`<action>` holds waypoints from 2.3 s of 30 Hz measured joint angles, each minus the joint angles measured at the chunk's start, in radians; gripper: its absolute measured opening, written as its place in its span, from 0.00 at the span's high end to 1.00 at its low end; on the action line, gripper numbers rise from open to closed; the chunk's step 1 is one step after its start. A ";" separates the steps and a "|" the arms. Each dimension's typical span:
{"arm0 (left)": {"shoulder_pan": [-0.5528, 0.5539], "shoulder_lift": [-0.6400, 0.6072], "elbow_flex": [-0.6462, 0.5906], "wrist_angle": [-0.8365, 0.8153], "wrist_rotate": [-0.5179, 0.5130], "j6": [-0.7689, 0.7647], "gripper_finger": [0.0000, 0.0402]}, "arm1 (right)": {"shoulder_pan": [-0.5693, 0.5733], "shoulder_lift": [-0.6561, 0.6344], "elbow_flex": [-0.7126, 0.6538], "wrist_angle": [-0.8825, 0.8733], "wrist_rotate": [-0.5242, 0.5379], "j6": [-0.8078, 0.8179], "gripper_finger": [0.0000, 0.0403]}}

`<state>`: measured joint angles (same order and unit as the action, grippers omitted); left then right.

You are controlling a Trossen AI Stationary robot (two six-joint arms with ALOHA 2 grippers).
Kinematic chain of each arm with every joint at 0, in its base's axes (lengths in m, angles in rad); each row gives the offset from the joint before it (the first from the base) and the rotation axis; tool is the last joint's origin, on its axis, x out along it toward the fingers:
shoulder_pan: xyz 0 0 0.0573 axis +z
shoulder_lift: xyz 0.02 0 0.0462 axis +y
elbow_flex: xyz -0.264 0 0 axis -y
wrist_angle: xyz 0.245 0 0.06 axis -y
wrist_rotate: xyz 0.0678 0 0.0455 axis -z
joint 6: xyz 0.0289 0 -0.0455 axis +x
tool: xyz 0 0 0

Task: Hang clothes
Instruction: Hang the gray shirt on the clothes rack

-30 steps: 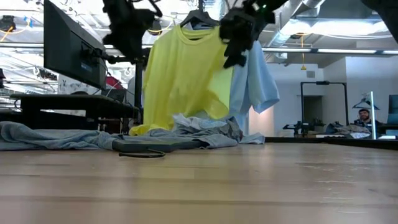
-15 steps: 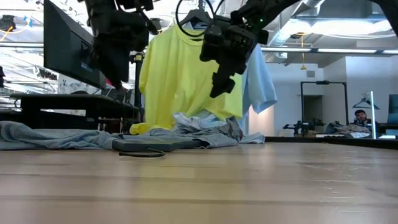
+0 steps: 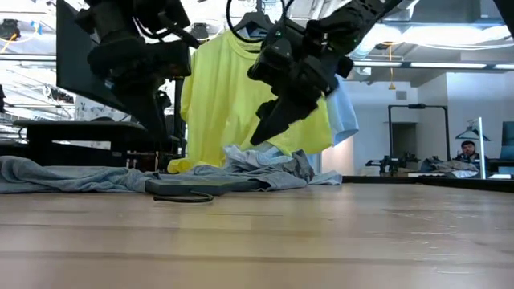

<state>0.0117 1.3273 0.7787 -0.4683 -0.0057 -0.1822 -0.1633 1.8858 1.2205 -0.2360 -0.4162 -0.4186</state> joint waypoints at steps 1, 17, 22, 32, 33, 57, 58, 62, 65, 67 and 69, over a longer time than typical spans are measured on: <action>-0.003 0.000 -0.004 0.008 -0.001 -0.031 0.63 | 0.013 0.000 -0.017 0.037 0.043 -0.039 0.45; -0.090 0.000 -0.006 0.011 0.000 -0.366 0.63 | 0.045 0.187 -0.055 0.301 0.162 -0.032 0.45; -0.106 0.000 -0.006 0.012 0.000 -0.418 0.63 | 0.046 0.234 -0.040 0.263 0.146 -0.031 0.51; -0.115 0.000 0.002 -0.001 0.029 -0.472 0.63 | 0.049 0.205 -0.030 0.146 0.157 0.000 0.86; -0.113 0.001 0.016 -0.015 0.049 -0.477 0.63 | 0.049 0.192 -0.021 0.126 0.158 0.025 0.86; -0.017 -0.061 1.025 -0.755 -0.248 -0.127 0.63 | -0.141 -0.125 0.374 -0.184 -0.311 0.548 0.86; -0.013 -0.061 1.054 -0.754 -0.270 -0.102 0.63 | -0.148 -0.128 0.375 -0.165 -0.359 0.589 0.86; 0.007 -0.062 1.142 -0.747 -0.358 0.018 0.63 | -0.166 -0.131 0.378 -0.063 -0.591 0.705 0.86; 0.022 -0.061 1.173 -0.751 -0.426 0.092 0.63 | -0.158 -0.131 0.378 0.037 -0.681 0.792 0.86; 0.035 -0.061 1.178 -0.768 -0.447 0.142 0.63 | -0.152 -0.131 0.378 0.114 -0.739 0.857 0.86; 0.044 -0.061 1.178 -0.801 -0.449 0.187 0.63 | -0.149 -0.131 0.378 0.184 -0.779 0.919 0.86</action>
<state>0.0558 1.2660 1.9572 -1.2690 -0.4546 0.0043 -0.3123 1.7550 1.5986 -0.0520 -1.1947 0.5002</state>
